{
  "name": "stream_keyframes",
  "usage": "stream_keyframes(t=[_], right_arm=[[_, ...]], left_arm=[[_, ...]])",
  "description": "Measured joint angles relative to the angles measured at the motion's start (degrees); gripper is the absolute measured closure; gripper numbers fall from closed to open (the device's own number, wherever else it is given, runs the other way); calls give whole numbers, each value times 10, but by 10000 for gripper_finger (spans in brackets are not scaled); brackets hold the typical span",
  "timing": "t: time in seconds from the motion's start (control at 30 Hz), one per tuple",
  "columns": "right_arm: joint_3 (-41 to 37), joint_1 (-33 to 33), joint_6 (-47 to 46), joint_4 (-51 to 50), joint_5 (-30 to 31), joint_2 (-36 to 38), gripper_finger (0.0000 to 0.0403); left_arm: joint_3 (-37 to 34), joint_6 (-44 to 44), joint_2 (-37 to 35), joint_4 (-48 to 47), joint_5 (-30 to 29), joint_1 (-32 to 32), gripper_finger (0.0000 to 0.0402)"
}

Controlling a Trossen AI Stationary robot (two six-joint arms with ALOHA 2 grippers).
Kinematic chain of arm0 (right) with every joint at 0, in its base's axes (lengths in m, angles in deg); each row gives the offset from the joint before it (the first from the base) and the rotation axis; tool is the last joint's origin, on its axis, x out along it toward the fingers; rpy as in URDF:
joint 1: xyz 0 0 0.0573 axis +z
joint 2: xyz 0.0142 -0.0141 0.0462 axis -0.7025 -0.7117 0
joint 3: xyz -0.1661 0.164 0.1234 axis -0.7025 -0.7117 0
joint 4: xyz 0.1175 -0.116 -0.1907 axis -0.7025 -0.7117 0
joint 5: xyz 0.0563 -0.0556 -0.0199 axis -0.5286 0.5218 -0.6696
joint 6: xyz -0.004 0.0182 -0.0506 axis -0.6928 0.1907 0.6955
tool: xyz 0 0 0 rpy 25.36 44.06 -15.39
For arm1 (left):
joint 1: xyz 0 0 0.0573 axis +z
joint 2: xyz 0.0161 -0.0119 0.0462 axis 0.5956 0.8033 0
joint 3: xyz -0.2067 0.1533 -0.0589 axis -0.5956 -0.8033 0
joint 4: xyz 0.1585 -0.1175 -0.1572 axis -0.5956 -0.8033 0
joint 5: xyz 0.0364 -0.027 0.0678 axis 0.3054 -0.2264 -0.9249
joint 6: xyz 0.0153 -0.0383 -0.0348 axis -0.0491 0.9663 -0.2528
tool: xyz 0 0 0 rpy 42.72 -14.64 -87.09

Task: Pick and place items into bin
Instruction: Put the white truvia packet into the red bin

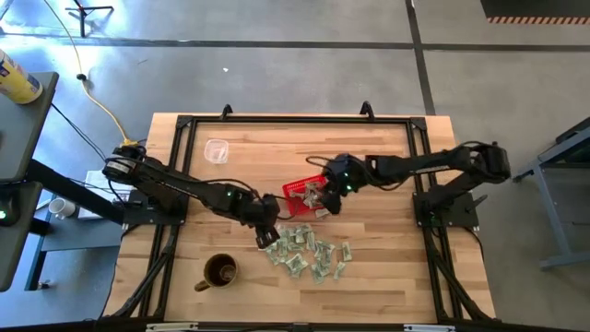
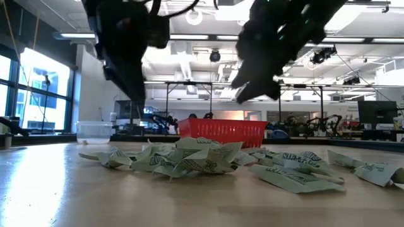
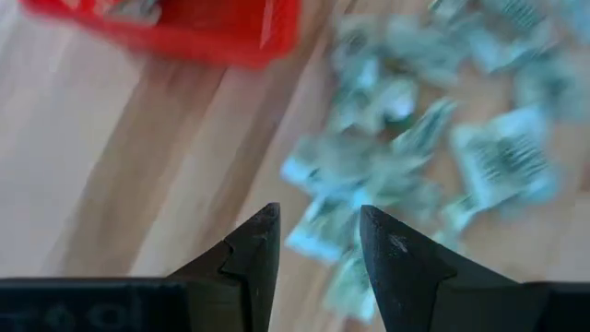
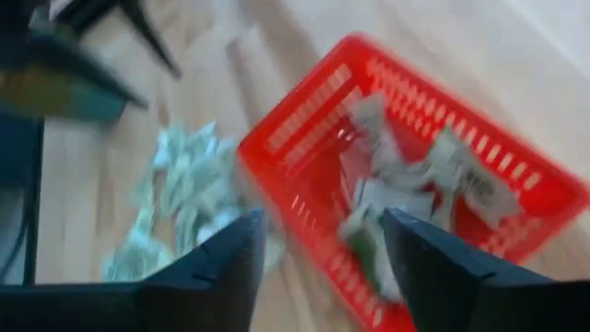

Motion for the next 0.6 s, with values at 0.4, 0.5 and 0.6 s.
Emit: stream_keyframes(t=[0.4,0.5,0.6], right_arm=[[-14,132,86,-192,75,35,250],[-13,120,83,-118,43,-12,315],[-1,116,88,-69,15,-66,385]], left_arm=[[1,12,13,38,-3,1,218],[1,11,14,31,-1,1,218],[0,7,7,7,0,-10,218]])
